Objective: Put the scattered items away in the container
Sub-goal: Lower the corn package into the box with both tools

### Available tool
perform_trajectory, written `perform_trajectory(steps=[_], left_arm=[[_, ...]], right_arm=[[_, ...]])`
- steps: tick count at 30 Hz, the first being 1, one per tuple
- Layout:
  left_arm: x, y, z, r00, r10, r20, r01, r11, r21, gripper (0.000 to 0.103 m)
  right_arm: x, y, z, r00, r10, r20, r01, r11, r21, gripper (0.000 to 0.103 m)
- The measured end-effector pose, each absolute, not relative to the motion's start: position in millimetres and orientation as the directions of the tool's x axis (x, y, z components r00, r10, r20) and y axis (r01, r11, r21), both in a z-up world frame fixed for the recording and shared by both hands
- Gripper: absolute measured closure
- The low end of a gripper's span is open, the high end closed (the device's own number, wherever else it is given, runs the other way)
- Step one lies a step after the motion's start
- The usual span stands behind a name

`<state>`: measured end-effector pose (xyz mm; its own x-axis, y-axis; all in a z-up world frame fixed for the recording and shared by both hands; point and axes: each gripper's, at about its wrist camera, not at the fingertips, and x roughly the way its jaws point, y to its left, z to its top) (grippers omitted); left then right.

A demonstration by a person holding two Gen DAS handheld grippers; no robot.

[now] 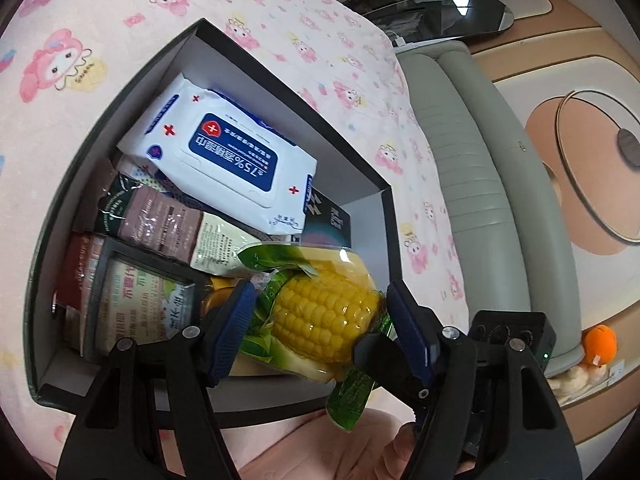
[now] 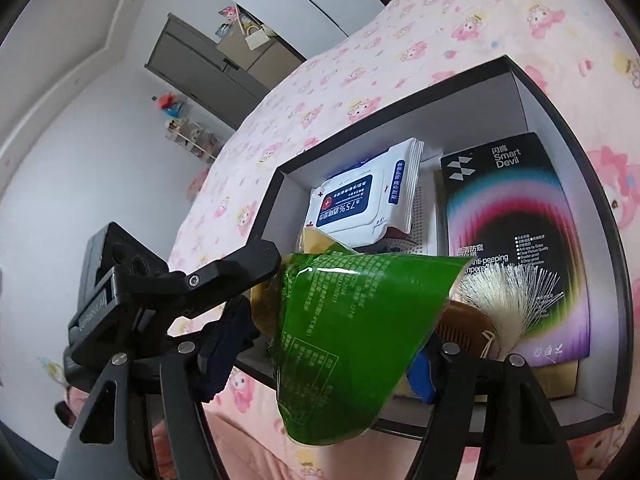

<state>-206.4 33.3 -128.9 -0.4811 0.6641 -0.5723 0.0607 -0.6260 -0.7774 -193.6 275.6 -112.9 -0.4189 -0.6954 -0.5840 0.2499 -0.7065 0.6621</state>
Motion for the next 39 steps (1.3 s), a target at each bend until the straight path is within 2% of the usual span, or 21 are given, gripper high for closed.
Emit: perform_trajectory(steps=[4,7,13,17,22,25,28,30,35,39], left_arm=[[-201,37,-121,-0.482,0.67,-0.564,0.05,-0.622,-0.782,0.037],[-196,44,-119,-0.479,0.647,-0.593,0.041,-0.658,-0.752,0.041],[-191,54,-116,-0.479,0.571,-0.666,0.048,-0.741,-0.67,0.047],[-184,48,-109,-0.515,0.477,-0.712,0.098,-0.792,-0.602,0.05],[-175,24,-109,-0.545,0.452,-0.706,0.139,-0.782,-0.608,0.05],[-177,19,-109,-0.53,0.434,-0.728,0.143,-0.801,-0.581,0.05],[-180,24,-110,-0.515,0.397,-0.76,0.139,-0.836,-0.531,0.05],[-182,31,-111,-0.508,0.366,-0.779,0.132,-0.861,-0.491,0.05],[-184,42,-112,-0.498,0.393,-0.773,0.085,-0.865,-0.495,0.05],[-193,44,-122,-0.474,0.368,-0.8,0.111,-0.876,-0.469,0.052]], right_arm=[[-193,267,-114,-0.463,-0.641,-0.612,0.209,-0.75,0.627,0.034],[-191,269,-115,-0.52,-0.566,-0.64,0.155,-0.799,0.581,0.035],[-177,286,-99,-0.661,-0.45,-0.6,0.103,-0.848,0.521,0.034],[-176,273,-102,-0.615,-0.507,-0.604,0.166,-0.832,0.529,0.035],[-173,247,-101,-0.533,-0.562,-0.632,0.292,-0.824,0.486,0.035],[-175,230,-109,-0.48,-0.55,-0.683,0.333,-0.835,0.438,0.035],[-177,219,-118,-0.487,-0.437,-0.756,0.312,-0.896,0.316,0.035],[-181,223,-124,-0.5,-0.387,-0.775,0.269,-0.92,0.285,0.035],[-185,241,-124,-0.548,-0.319,-0.773,0.173,-0.948,0.268,0.035],[-181,258,-114,-0.58,-0.349,-0.737,0.143,-0.933,0.329,0.035]])
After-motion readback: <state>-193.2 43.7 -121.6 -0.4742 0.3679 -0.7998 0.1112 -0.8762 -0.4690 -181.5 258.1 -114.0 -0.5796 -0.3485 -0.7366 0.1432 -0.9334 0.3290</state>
